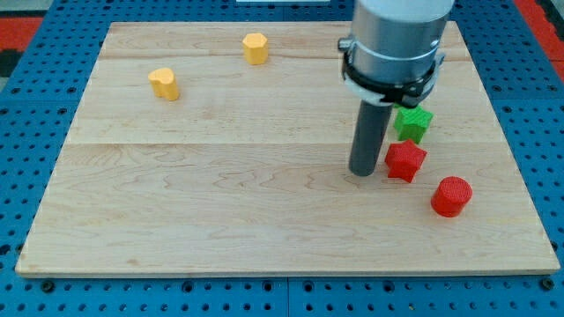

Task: Place yellow hexagon to the top of blue triangle

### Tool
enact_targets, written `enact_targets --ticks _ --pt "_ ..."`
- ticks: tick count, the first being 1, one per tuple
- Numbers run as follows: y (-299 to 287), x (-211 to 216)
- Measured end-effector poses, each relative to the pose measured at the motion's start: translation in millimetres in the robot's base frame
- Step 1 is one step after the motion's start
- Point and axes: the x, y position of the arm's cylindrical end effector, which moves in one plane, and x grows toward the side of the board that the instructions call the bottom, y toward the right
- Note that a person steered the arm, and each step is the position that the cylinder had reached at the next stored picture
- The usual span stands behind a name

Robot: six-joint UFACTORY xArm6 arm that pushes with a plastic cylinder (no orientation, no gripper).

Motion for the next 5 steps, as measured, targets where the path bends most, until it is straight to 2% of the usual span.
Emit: enact_targets --ticks 1,2,3,4,5 --pt "24.8 -1.9" --pt "19.3 -1.6" --pt "-29.1 -47.1" --pt "-35.9 -89.4" --pt "-43.2 -101.6"
